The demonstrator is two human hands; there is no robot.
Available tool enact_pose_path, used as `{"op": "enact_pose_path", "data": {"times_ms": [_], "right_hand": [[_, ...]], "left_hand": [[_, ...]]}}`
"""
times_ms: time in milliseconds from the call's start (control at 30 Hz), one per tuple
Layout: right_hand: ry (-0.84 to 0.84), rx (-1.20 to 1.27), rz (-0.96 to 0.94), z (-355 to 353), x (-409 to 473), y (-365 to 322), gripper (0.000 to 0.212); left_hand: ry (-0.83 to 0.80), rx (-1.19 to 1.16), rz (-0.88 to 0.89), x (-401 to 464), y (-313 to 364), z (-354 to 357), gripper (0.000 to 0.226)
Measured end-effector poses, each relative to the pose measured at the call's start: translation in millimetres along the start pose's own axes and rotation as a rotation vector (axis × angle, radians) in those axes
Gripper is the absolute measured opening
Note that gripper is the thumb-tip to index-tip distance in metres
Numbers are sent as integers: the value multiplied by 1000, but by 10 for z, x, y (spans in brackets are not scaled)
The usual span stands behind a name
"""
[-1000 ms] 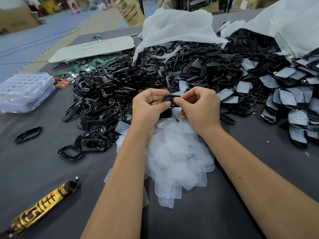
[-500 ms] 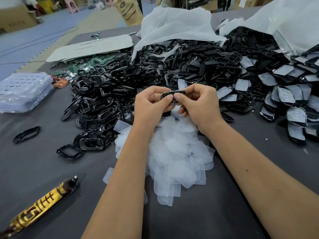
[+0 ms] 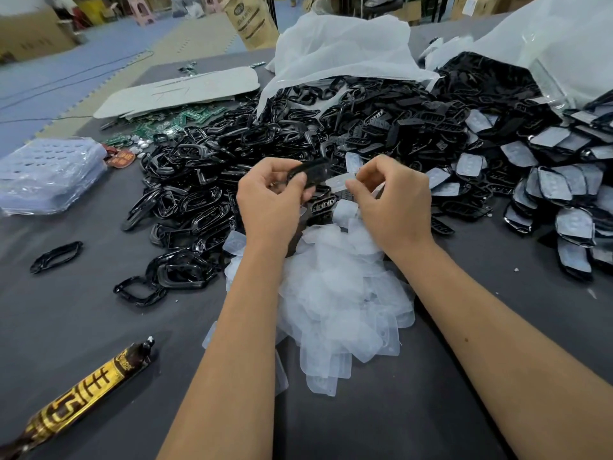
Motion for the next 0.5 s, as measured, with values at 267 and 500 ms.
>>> {"op": "enact_pose_path", "data": {"times_ms": [267,500], "right_hand": [[-255,-218,14,174,-22,30,35],[6,359,125,-14,22,129,17]], "left_hand": [[64,-7,-15,4,-29,-25,13],[55,-28,-39,0,-47,-12,11]]}}
Point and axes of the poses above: each hand's wrist, its own x-axis towards the middle knuckle, its own z-axis out of the palm, y = z × x, the point moved 6 cm from there along x, towards the middle knuckle, and after that the axes turned 4 degrees about -z, right-handed, at the moved point
